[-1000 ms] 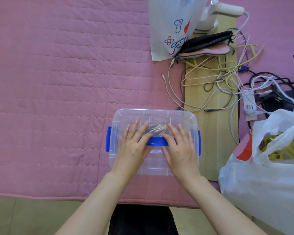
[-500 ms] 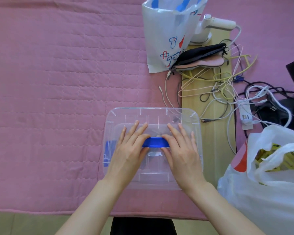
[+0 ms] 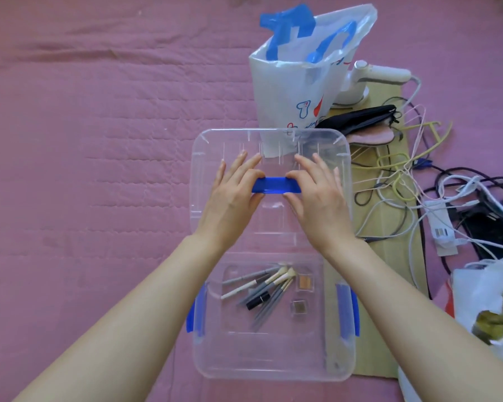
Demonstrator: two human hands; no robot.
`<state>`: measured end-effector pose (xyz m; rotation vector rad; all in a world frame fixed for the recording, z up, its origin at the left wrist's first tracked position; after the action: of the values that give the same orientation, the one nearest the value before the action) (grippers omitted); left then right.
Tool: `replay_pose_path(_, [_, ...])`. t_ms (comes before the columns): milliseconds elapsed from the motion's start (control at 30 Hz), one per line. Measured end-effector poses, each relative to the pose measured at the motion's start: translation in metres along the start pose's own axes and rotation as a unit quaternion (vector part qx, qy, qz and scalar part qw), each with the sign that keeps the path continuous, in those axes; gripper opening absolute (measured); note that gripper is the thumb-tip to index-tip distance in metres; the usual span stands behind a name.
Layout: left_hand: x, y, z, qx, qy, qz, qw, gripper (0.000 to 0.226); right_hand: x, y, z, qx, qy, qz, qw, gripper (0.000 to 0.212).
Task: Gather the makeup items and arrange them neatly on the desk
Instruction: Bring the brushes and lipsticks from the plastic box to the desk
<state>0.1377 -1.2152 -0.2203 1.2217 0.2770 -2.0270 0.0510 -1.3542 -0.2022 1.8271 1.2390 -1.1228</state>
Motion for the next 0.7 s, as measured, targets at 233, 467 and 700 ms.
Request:
replay_pose_path(233, [0.047,0.022,-0.032,-0.016,0.018,-0.091,0.996,0.021,0.044,0.031,0.04,0.02,0.027,-0.069,0.997,0.029])
replay_pose_path(467, [0.091,0.021,-0.049,-0.054,0.067,-0.195,0.977,0.02,0.09,0.035,0.065,0.023,-0.004,-0.176,0.984,0.035])
replay_pose_path(700, [0.121,0.019,-0.061,-0.048,0.099,-0.244,0.964,0.02,0.116,0.028,0.078,0.023,-0.029,-0.201,0.979,0.033])
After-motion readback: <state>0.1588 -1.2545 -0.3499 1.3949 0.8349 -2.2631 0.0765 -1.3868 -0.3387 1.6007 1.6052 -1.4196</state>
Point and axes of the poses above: each hand's wrist, its own y-axis towards the middle knuckle, its own x-axis out of the palm, z = x × y, the point moved 3 cm from there along y, towards the middle knuckle, and after that the axes turned 2 degrees about -x, right-handed, at the moved point
